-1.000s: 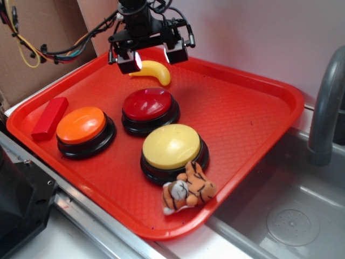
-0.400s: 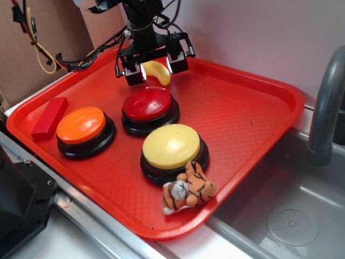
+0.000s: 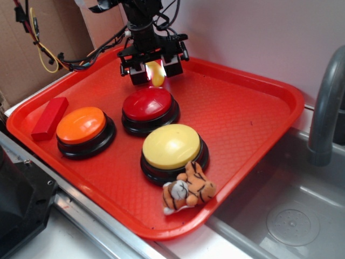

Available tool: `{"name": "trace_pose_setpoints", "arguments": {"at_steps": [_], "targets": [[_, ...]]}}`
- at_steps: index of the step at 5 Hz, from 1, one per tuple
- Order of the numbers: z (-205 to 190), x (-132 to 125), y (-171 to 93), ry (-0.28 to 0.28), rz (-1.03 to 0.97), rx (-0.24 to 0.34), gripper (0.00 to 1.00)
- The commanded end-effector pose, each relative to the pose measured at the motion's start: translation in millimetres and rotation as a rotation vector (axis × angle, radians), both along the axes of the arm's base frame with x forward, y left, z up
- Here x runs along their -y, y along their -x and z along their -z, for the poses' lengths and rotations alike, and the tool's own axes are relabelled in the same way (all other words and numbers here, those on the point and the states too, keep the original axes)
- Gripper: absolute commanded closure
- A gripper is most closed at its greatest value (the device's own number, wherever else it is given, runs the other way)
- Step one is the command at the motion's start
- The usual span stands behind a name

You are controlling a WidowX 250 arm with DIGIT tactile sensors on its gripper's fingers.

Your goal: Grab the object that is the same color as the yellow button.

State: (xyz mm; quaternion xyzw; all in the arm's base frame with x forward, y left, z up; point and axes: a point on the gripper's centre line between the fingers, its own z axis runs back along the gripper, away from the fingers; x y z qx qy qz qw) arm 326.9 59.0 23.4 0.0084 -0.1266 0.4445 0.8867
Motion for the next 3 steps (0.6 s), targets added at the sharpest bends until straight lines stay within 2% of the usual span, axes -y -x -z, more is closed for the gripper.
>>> {"name": "trace_pose_setpoints", "arguments": {"at_steps": [1, 2, 3], "targets": [[-46, -2, -9, -0.075, 0.255, -0.048, 1.0], [-68, 10, -6, -0.07, 0.416, -0.174, 1.0], [-94, 28, 5, -0.042, 0.545, -0.173, 1.0]]}}
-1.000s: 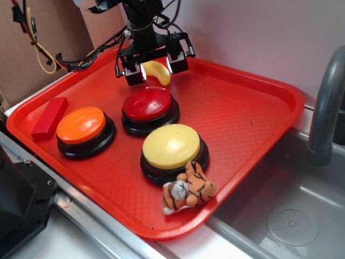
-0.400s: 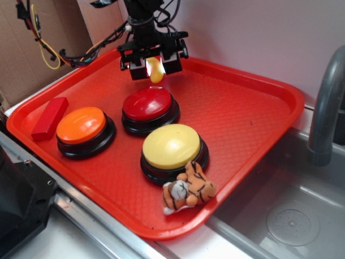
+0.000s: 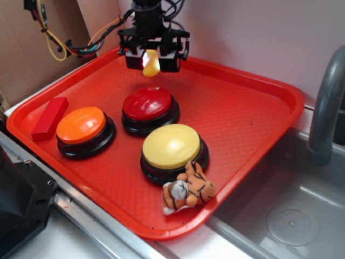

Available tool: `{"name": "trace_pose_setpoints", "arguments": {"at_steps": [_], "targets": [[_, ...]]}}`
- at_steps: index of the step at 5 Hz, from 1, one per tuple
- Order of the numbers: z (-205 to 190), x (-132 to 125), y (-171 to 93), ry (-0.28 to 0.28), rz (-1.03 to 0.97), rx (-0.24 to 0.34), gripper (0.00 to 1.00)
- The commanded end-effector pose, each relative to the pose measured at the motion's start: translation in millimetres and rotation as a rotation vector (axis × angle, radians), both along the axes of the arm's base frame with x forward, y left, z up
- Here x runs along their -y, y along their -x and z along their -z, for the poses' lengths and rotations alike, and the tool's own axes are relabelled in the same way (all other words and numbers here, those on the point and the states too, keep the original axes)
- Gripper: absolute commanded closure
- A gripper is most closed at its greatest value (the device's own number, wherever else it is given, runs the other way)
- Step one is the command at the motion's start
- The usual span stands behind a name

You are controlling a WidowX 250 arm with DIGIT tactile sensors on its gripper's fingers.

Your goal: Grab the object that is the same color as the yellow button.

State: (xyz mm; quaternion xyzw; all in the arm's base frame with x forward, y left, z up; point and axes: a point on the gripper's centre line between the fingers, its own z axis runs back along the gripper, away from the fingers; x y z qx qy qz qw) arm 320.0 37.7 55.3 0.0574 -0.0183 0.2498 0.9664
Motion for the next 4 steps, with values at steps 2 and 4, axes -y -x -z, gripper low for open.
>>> {"name": "trace_pose_setpoints", "arguments": {"at_steps": [2, 4], "targets": [[-126, 29, 32, 0.161, 0.296, 0.079, 1.0], [-161, 24, 76, 0.209, 0.382, 0.15, 1.0]]}}
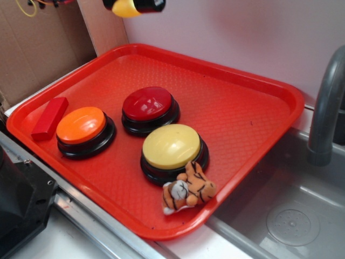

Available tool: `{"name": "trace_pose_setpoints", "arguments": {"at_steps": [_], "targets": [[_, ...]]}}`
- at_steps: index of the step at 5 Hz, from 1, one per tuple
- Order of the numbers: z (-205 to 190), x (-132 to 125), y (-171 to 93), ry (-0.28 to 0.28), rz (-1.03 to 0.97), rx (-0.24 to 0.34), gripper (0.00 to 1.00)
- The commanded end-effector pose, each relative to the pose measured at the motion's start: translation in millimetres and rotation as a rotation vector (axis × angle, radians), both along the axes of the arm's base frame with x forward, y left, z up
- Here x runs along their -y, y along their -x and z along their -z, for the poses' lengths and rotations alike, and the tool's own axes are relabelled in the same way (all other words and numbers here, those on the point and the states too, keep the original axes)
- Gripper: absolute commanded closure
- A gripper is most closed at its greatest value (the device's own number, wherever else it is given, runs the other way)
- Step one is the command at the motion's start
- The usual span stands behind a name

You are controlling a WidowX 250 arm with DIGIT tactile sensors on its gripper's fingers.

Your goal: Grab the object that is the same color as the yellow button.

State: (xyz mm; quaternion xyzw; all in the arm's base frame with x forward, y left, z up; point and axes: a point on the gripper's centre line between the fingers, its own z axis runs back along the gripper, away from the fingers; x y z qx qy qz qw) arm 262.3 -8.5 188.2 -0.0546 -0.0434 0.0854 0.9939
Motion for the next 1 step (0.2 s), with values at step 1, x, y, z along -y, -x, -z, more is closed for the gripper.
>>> {"name": "trace_pose_setpoints", "arguments": {"at_steps": [1], "targets": [[-9.3, -18.2, 14.8, 0.003, 0.031, -0.012, 1.0]]}}
